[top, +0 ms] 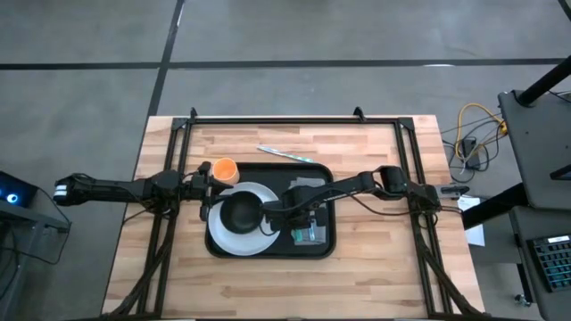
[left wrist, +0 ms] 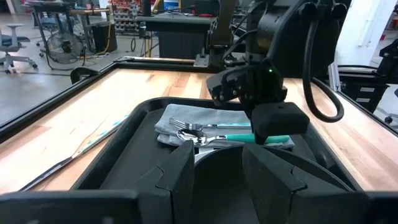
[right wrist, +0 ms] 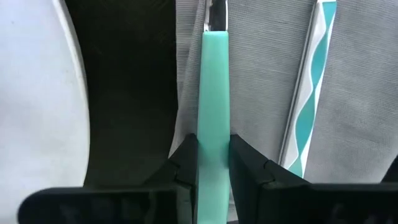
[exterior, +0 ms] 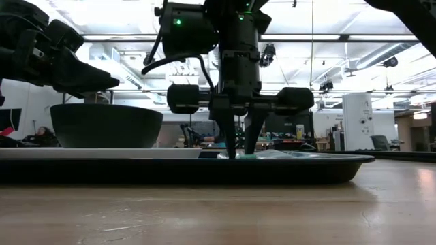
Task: Set up tray
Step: Put the blue spoon on top of the gray napkin beside the blue fork on the black serving tray, then put the blue knife on top of the gray napkin beside the blue fork on the black serving tray
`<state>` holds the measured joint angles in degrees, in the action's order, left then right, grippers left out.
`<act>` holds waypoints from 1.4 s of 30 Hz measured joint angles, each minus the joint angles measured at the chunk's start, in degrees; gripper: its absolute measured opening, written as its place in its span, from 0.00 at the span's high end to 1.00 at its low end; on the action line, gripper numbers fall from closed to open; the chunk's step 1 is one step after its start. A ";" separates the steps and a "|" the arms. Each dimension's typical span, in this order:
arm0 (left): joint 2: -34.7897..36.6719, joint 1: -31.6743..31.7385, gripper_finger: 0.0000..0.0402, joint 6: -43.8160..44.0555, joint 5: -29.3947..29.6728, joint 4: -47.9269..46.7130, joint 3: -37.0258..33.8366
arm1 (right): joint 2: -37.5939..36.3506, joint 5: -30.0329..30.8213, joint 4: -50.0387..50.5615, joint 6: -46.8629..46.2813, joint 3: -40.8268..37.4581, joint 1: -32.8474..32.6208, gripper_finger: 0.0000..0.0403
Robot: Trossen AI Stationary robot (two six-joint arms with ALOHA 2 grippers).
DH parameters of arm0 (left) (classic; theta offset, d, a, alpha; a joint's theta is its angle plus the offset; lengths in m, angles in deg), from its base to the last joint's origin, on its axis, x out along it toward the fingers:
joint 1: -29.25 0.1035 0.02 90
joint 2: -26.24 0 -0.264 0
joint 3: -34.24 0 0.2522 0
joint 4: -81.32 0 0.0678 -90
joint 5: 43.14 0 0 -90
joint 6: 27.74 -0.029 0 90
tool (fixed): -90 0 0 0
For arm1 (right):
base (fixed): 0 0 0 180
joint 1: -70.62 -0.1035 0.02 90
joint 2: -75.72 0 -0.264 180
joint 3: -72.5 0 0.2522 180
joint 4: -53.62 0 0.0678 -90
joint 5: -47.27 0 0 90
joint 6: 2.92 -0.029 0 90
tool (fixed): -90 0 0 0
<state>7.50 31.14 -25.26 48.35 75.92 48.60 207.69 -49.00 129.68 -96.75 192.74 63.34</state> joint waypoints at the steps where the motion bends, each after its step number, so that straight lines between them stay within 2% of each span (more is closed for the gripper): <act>1: 0.00 0.00 0.71 0.00 0.00 -0.02 0.02 | -0.12 0.06 0.00 -0.18 -0.04 -0.04 0.90; 12: 0.00 0.00 0.71 0.00 -0.02 0.00 0.02 | -1.40 3.68 0.10 -1.24 0.44 -0.23 0.90; 27: 0.00 0.00 0.71 0.02 0.00 -0.02 0.00 | -1.89 3.28 0.08 -3.26 -1.98 -1.01 0.89; 35: 0.00 0.02 0.71 0.00 -0.01 0.00 0.04 | -1.87 3.41 0.04 -3.05 -2.04 -0.99 0.72; 42: 0.00 0.00 0.71 0.02 -0.02 -0.02 0.00 | -1.85 3.41 0.07 -3.23 -2.04 -0.99 0.65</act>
<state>7.50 31.14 -25.24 48.33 75.90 48.60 205.85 -45.59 129.75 -99.98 190.70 62.35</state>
